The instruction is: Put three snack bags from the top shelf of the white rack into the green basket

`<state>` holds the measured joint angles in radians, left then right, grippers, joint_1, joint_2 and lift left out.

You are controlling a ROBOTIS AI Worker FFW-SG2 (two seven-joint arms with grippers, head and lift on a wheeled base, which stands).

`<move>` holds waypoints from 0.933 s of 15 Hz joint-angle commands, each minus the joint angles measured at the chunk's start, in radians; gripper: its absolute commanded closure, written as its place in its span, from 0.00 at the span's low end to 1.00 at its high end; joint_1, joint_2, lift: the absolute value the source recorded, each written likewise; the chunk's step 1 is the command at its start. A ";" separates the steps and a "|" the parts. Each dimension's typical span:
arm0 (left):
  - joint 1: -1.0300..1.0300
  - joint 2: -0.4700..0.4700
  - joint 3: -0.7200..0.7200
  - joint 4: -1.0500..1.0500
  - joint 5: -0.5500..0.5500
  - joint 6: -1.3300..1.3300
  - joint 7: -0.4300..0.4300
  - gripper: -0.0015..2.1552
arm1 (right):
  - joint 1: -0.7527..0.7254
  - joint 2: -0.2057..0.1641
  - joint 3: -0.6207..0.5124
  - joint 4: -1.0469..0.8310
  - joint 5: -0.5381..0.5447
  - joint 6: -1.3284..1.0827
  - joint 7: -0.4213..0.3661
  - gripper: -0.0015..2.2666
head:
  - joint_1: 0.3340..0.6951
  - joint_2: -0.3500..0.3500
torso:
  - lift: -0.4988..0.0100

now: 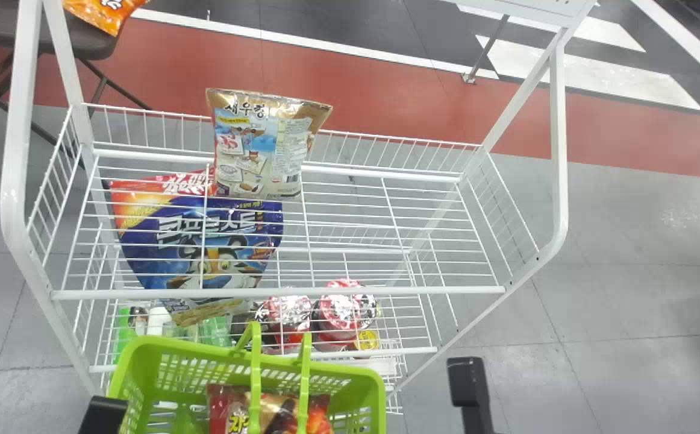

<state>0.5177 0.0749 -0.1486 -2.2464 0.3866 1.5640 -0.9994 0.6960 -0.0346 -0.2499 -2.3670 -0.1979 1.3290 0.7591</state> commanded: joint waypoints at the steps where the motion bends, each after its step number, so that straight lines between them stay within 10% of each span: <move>1: -0.004 -0.001 -0.011 0.002 0.000 0.007 0.007 0.98 | 0.011 -0.001 -0.054 -0.017 0.000 -0.007 0.009 0.02 | 1.00 0.00 | 0.98; 9: 0.008 -0.001 -0.020 -0.001 -0.003 0.007 0.011 0.98 | 0.022 0.036 -0.181 -0.098 -0.078 -0.354 0.031 0.03 | 1.00 0.00 | 0.98; 14: 0.004 -0.001 -0.045 -0.001 -0.008 0.007 0.033 0.98 | 0.057 0.036 0.049 0.045 0.060 -1.225 -0.345 0.04 | 1.00 0.00 | 0.98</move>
<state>0.5220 0.0736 -0.1890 -2.2474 0.3801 1.5640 -0.9679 0.7472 -0.0015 -0.2697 -2.3591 -0.1831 0.2799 0.4522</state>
